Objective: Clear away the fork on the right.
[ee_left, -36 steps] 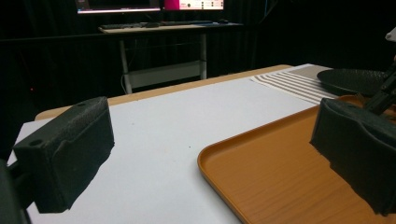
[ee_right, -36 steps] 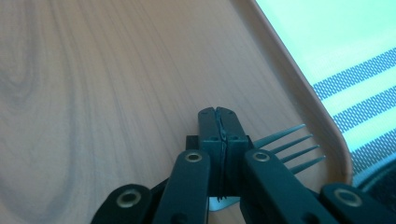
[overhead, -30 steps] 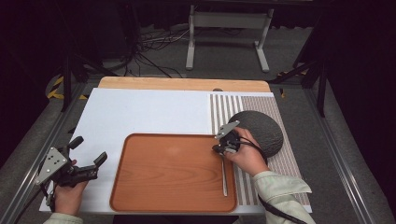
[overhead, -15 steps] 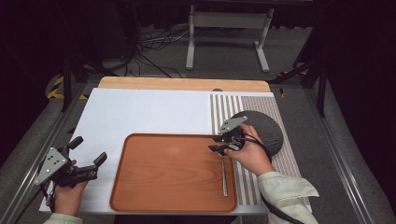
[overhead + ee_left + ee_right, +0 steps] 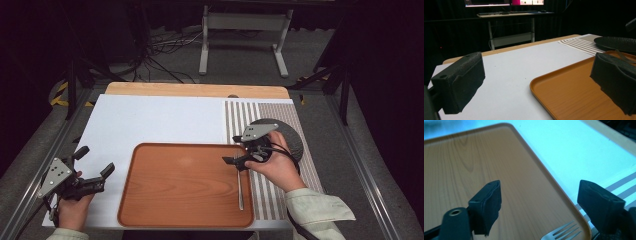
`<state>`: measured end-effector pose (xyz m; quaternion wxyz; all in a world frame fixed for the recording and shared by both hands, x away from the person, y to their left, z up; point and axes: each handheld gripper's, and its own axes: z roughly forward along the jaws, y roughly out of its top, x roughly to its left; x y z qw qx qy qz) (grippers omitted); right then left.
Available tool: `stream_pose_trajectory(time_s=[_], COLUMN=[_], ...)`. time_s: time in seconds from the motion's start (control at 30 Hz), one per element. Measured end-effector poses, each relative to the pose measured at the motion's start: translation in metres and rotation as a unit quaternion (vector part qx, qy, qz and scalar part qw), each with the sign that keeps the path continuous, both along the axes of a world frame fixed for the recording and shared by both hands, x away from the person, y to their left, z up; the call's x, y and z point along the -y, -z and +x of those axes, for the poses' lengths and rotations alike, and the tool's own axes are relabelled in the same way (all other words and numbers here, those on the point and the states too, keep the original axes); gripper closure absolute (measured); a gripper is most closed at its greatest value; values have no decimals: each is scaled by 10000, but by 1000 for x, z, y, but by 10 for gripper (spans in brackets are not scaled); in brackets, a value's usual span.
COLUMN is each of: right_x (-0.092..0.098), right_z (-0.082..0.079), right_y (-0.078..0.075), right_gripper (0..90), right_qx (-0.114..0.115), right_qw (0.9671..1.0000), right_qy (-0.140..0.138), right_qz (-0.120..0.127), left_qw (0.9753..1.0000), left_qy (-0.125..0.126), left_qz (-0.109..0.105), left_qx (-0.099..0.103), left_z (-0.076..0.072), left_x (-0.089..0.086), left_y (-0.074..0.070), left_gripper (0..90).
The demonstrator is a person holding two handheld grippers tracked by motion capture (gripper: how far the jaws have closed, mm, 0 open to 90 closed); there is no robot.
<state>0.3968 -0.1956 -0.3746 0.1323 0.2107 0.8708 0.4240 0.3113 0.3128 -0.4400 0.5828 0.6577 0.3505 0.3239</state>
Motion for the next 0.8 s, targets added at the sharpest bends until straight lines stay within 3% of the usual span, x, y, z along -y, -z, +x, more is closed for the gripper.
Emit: stream_pose_trajectory(time_s=[0.4,0.8], right_x=[31,77], right_z=[-18,-35], right_y=[-8,0], right_gripper=[173,159], right_qx=[400,635], right_qw=[9975,9904], right_qy=[217,645], right_qz=[545,1041], left_qw=[10000,10000], left_qy=[-16,-1], left_qz=[-23,-11], left_qx=[15,2], left_z=[0,0], left_x=[0,2], left_y=[0,0], left_gripper=[2,2])
